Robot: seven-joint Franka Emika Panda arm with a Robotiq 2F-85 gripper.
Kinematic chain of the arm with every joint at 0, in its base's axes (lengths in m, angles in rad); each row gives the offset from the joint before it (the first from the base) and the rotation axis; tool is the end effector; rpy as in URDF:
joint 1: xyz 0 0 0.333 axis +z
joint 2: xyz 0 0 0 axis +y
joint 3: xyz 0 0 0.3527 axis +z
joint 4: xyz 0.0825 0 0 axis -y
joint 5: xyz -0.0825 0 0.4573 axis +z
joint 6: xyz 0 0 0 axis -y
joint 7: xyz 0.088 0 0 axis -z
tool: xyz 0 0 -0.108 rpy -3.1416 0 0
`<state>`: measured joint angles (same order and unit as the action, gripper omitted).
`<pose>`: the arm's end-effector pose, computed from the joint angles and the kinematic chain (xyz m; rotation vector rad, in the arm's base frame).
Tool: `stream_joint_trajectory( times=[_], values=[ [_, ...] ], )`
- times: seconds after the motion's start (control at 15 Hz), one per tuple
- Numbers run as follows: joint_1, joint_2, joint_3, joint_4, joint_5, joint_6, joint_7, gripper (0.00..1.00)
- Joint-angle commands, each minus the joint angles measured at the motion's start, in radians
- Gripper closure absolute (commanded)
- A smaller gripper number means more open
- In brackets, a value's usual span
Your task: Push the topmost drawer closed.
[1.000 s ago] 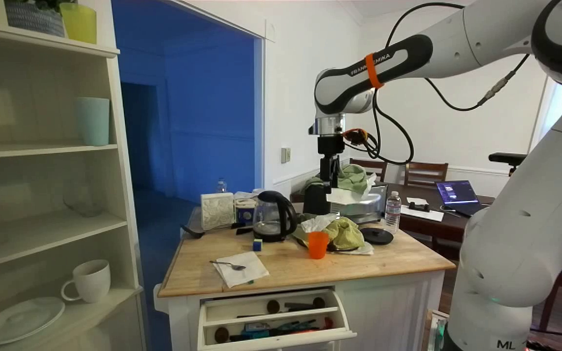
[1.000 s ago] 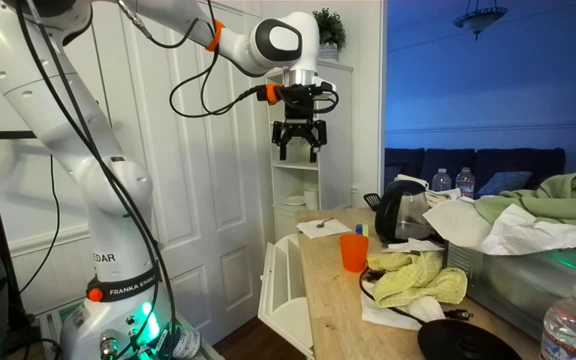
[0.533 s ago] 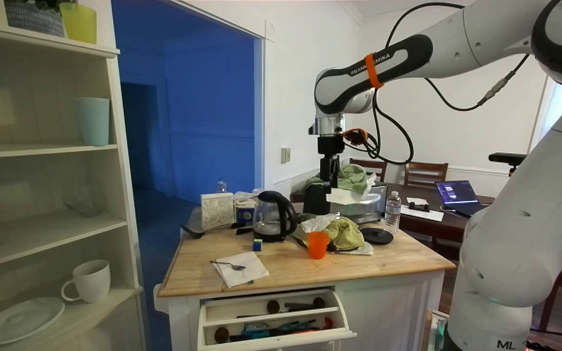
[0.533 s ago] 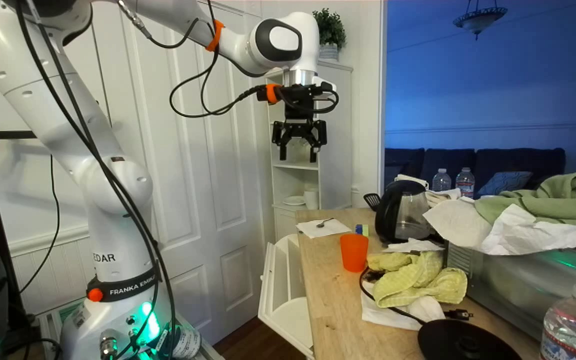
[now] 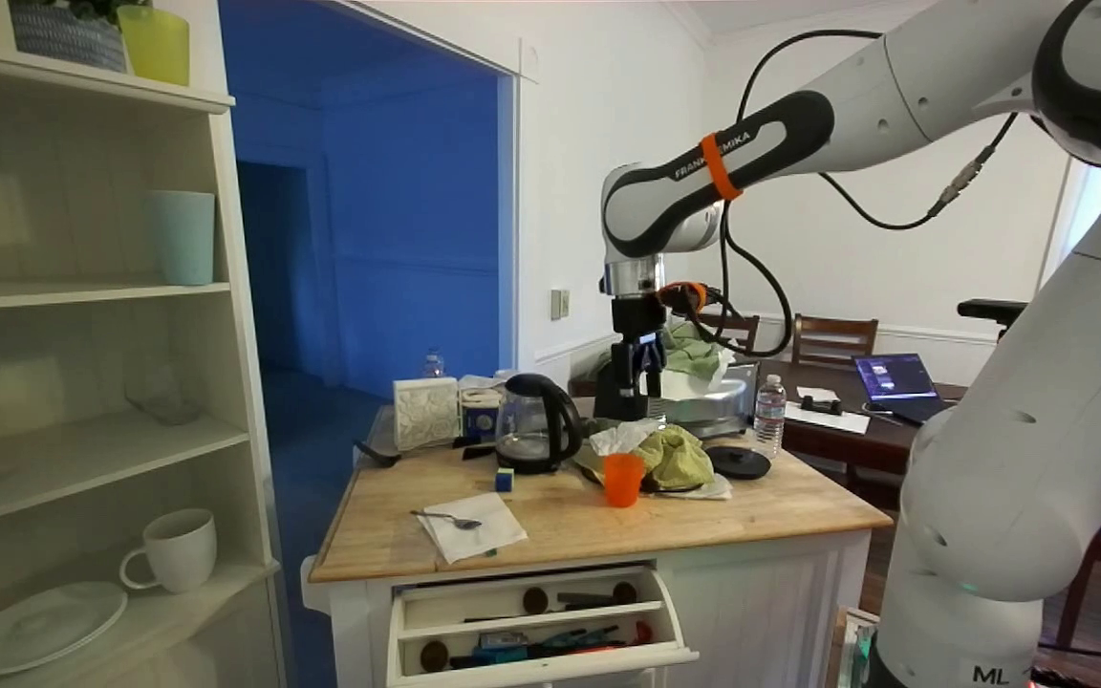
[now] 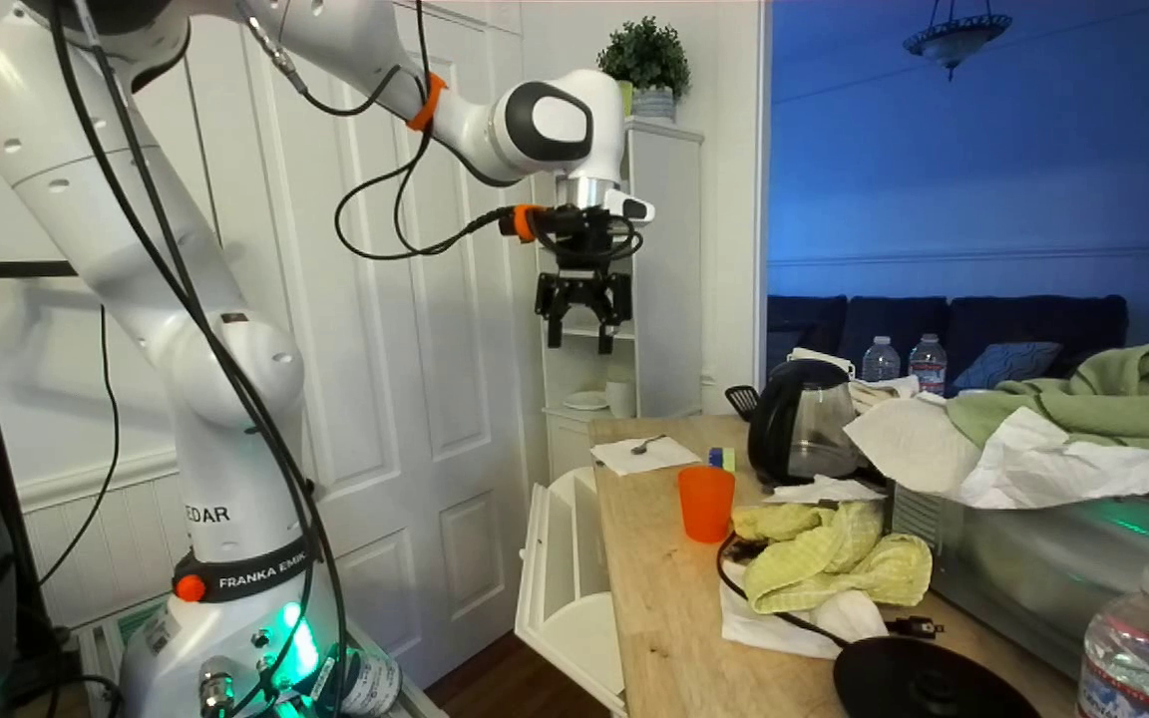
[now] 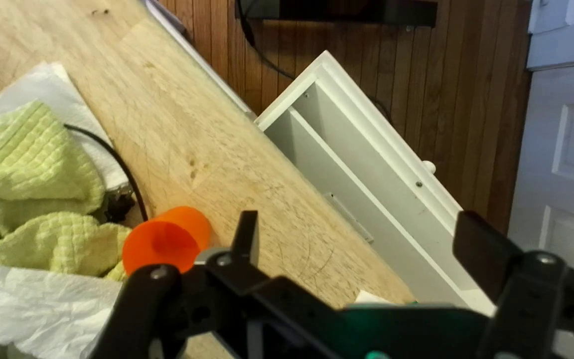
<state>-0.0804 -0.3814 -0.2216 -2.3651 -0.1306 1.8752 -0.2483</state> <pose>0.4493 -0.1538 0.4616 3.1272 0.0202 -0.1899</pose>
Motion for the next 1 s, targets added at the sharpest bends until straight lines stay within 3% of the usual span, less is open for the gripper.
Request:
stream_joint_trajectory(
  times=[0.0,0.47,0.8,0.93],
  values=[
    [-0.017,-0.015,0.057,-0.113,0.053,0.058,0.183,0.0],
    [-0.005,0.022,0.135,-0.292,0.265,0.319,0.491,0.0],
    [-0.004,0.11,0.253,-0.436,0.231,0.607,0.745,0.0],
    [0.001,0.209,0.29,-0.411,0.228,0.685,0.831,0.0]
  ],
)
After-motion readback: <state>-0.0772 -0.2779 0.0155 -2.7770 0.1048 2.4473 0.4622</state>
